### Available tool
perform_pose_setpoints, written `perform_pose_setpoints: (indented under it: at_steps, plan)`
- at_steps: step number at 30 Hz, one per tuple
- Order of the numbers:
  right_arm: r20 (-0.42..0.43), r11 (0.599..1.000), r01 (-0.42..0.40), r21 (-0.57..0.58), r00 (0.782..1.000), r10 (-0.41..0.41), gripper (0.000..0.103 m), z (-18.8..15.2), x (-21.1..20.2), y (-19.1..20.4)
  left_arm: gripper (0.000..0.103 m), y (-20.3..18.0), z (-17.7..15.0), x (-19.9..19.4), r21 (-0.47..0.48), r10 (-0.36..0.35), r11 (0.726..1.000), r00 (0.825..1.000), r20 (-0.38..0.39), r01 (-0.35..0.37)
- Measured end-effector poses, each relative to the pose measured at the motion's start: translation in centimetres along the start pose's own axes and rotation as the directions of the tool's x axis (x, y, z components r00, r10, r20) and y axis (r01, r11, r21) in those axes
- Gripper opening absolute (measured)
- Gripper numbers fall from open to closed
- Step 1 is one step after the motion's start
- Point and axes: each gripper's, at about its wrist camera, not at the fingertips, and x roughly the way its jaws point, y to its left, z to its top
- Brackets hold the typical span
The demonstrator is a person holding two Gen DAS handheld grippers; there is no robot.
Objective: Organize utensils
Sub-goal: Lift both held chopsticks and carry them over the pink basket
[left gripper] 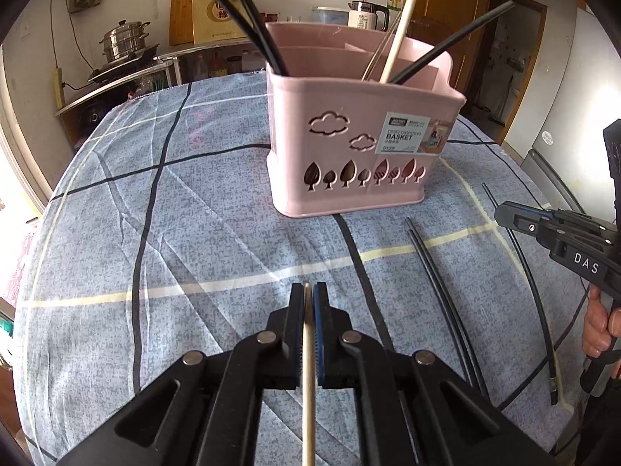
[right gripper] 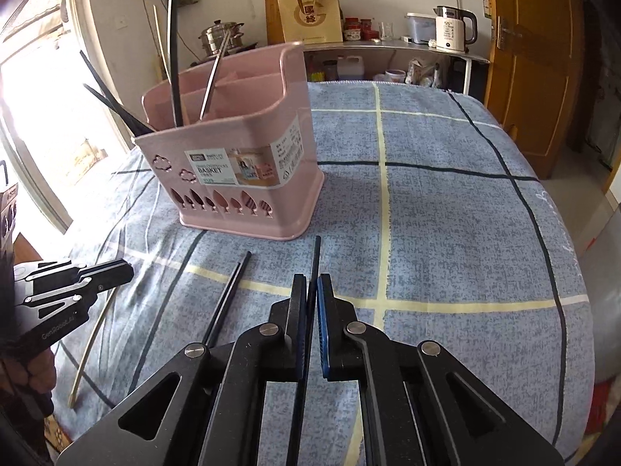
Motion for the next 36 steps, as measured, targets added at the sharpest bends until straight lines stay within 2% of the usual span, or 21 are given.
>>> perform_pose_setpoints:
  at_steps: [6,16,22,30,36]
  plan:
    - [0.122,0.999,-0.039,-0.016,0.992,0.041,0.005,1.6,-4.5,0.6,0.005,-0.6,1.8,-4.2,0.017,-0.023,1.0,0.995,0.099,0.021]
    - [0.297,0.997,-0.067,-0.042,0.952,0.076,0.005,3.7,-10.9,1.3,0.005,-1.7,4.9,-10.0,0.057,-0.058,0.997,0.969,0.239,0.046]
    - [0.324,0.996,-0.068,-0.051,0.943,0.08,0.005,3.8,-12.0,1.2,0.005,-1.9,5.5,-11.3,0.058,-0.075,0.996,0.96,0.271,0.061]
    - [0.327,0.995,-0.079,-0.055,0.94,0.093,0.005,3.9,-12.1,1.1,0.005,-2.0,5.7,-11.5,0.052,-0.084,0.996,0.959,0.271,0.072]
    - [0.347,0.993,-0.096,-0.075,0.931,0.116,0.005,4.6,-12.9,1.3,0.005,-1.7,6.5,-12.3,0.05,-0.092,0.995,0.954,0.285,0.081]
